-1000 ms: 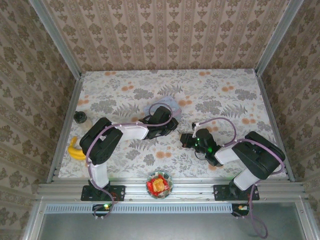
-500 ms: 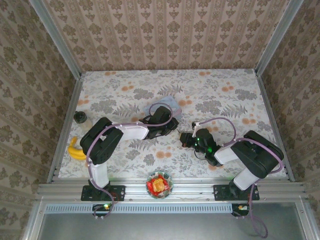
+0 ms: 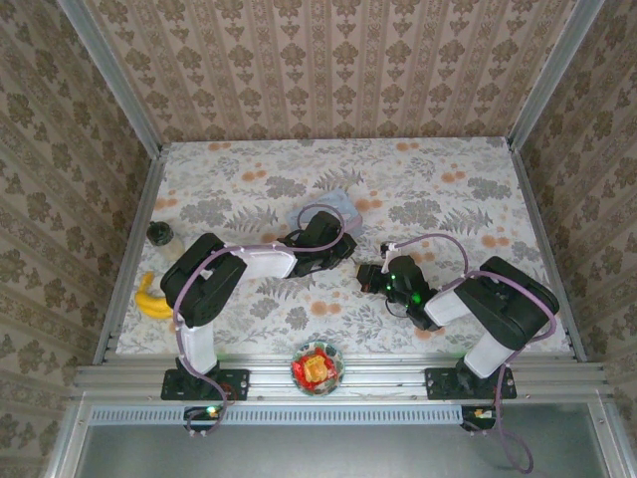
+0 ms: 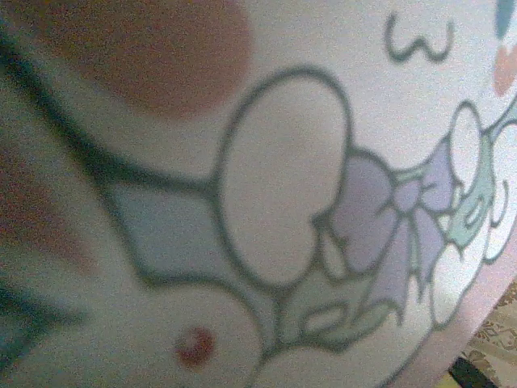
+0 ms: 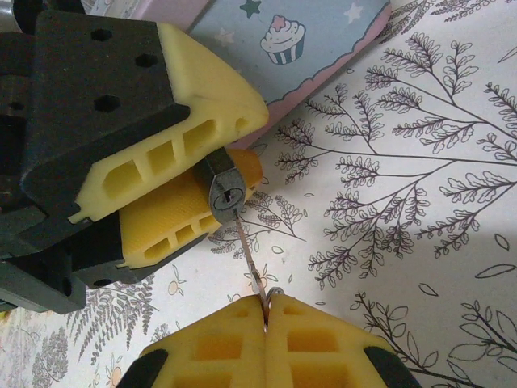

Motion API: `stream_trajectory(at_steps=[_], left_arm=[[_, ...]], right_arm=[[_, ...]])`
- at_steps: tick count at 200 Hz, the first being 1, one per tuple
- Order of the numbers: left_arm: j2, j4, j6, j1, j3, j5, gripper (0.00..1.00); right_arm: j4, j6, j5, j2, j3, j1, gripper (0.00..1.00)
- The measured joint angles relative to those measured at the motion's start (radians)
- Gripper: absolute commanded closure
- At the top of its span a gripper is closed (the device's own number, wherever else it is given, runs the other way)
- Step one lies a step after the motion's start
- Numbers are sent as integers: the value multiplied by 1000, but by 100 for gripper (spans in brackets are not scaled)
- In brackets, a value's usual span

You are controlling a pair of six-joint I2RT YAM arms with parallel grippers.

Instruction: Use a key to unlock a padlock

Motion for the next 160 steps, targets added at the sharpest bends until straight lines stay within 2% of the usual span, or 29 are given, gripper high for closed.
stream_trajectory(at_steps=[160], left_arm=[[10,32,0,0,0,5,100]], right_arm=[[17,0,27,3,10,0,100]])
